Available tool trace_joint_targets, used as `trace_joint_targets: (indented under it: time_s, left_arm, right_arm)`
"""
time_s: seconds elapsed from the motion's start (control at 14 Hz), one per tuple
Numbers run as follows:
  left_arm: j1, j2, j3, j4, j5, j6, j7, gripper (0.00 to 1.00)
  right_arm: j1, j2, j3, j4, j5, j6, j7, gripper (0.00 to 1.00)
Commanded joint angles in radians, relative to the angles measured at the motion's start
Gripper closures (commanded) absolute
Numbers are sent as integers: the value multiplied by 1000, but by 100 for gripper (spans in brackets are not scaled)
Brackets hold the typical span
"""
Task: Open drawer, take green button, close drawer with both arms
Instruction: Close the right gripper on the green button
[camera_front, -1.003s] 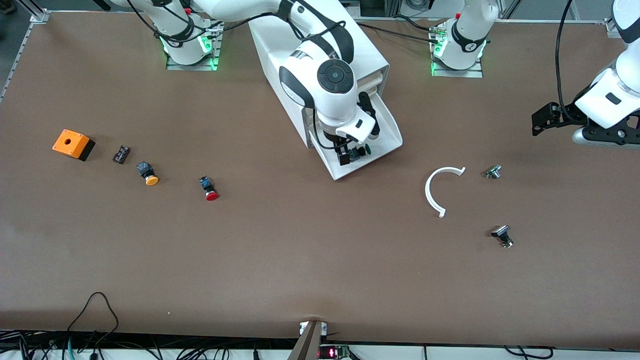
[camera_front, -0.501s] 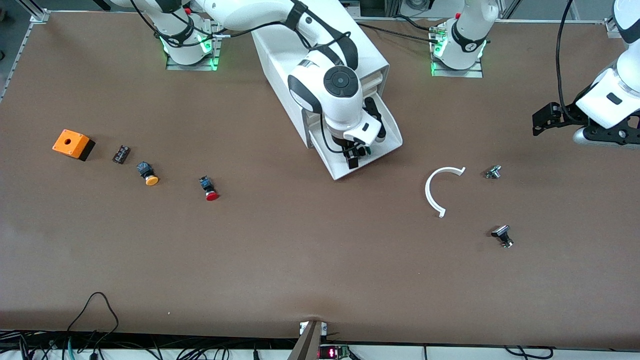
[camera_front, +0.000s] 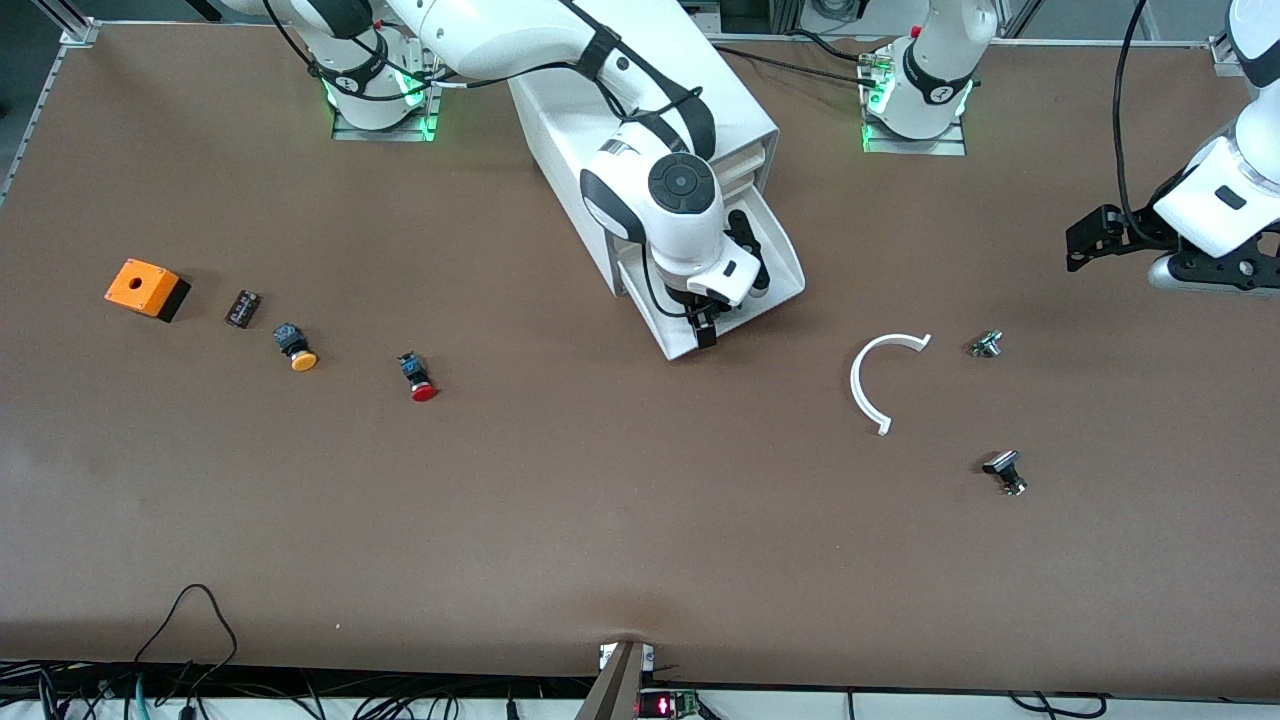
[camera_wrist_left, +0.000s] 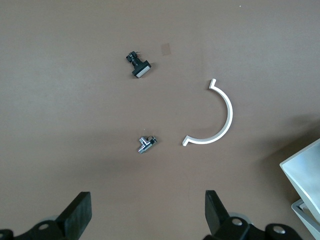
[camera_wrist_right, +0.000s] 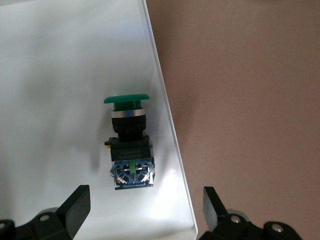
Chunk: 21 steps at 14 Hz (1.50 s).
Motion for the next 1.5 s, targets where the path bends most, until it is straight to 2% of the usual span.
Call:
trace_joint_targets:
  time_s: [0.0,1.07,1.22,1.43]
  left_arm:
    - [-1,3,3,16,10,-22,6,0]
    - [-1,3,3,16,10,-22,6,0]
    - [-1,3,3,16,10,-22,6,0]
    - [-1,3,3,16,10,-22,6,0]
  right_arm:
    - [16,35,-4,38,-12,16,-6,0]
    - [37,43,-4,22,-41,13,-10,2]
    - [39,42,-4,16,-41,13,-6,8]
    - [51,43,-4,4,-55,25,-1,34]
